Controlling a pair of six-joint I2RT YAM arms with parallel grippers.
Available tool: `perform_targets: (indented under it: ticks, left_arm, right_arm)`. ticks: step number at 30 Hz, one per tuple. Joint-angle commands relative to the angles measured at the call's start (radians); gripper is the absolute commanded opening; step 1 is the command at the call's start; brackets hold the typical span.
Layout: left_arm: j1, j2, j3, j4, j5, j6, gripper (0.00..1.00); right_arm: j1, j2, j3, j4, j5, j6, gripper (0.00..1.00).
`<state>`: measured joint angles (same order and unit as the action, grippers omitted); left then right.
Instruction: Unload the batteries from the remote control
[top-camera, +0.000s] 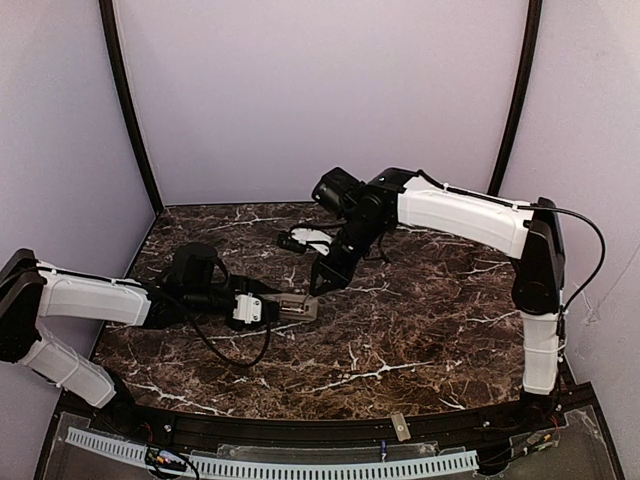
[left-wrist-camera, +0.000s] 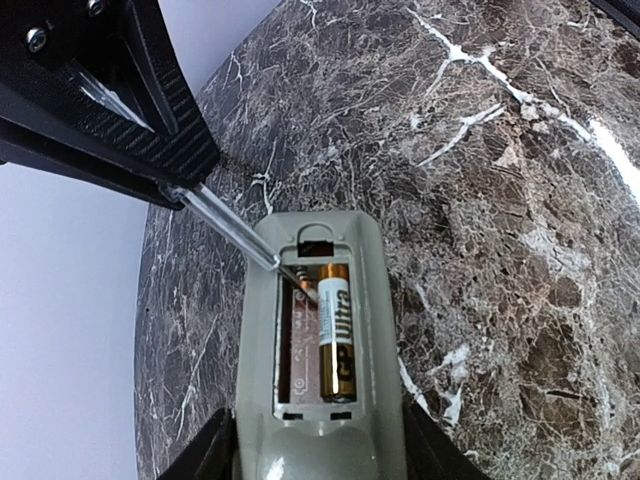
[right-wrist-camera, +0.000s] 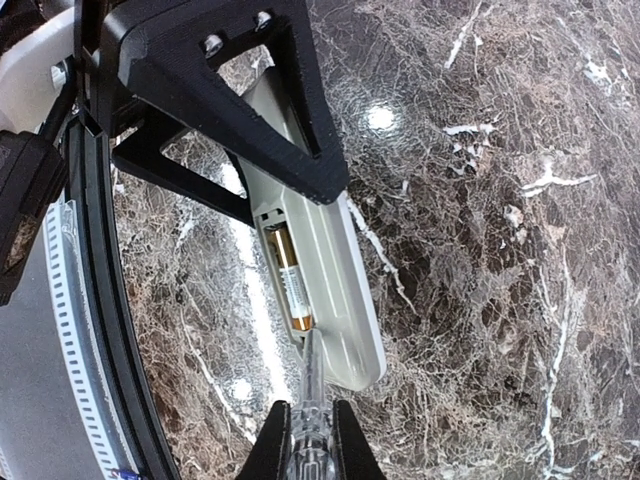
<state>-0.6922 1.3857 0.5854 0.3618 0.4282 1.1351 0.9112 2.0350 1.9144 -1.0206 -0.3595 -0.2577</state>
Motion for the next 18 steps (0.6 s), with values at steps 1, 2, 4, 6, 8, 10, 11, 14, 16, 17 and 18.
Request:
perform_targets:
  ticks: [1, 2, 4, 6, 8, 10, 11, 14, 16, 17, 18]
  left_arm:
    - [-0.007, -0.049, 0.025, 0.043, 0.06, 0.015, 0.0]
    - [-0.007, -0.05, 0.025, 0.043, 0.058, 0.018, 0.0]
    - [-0.007, -0.052, 0.024, 0.048, 0.048, 0.025, 0.0]
    - [-0.007, -0.057, 0.019, 0.058, 0.037, 0.032, 0.0]
    - [-0.008, -0.062, 0.013, 0.071, 0.025, 0.037, 0.0]
    - [-0.008, -0.066, 0.008, 0.083, 0.014, 0.045, 0.0]
    - [-0.008, -0.066, 0.007, 0.087, 0.011, 0.048, 0.0]
    - [-0.008, -0.066, 0.002, 0.092, -0.007, 0.069, 0.0]
    - [-0.01, -0.066, -0.002, 0.097, -0.02, 0.079, 0.0]
    - [-0.01, -0.066, -0.002, 0.097, -0.025, 0.081, 0.0]
    - [-0.01, -0.064, -0.002, 0.095, -0.026, 0.084, 0.0]
  right_arm:
    - [-0.002, 0.078, 0.014, -0.079, 0.073, -0.023, 0.0]
    - [0.0, 0.092, 0.023, -0.079, 0.054, -0.029, 0.0]
    - [0.0, 0.117, 0.042, -0.079, 0.017, -0.038, 0.0]
    - [0.0, 0.143, 0.059, -0.079, -0.012, -0.042, 0.0]
    - [0.0, 0.168, 0.073, -0.079, -0.04, -0.046, 0.0]
    - [-0.002, 0.186, 0.081, -0.078, -0.081, -0.048, 0.0]
    - [-0.004, 0.195, 0.084, -0.076, -0.096, -0.046, 0.0]
    - [-0.014, 0.223, 0.092, -0.074, -0.13, -0.026, 0.0]
    - [-0.021, 0.235, 0.087, -0.07, -0.145, -0.005, 0.0]
    - [-0.024, 0.239, 0.082, -0.065, -0.146, 0.002, 0.0]
    - [-0.026, 0.241, 0.074, -0.058, -0.146, 0.01, 0.0]
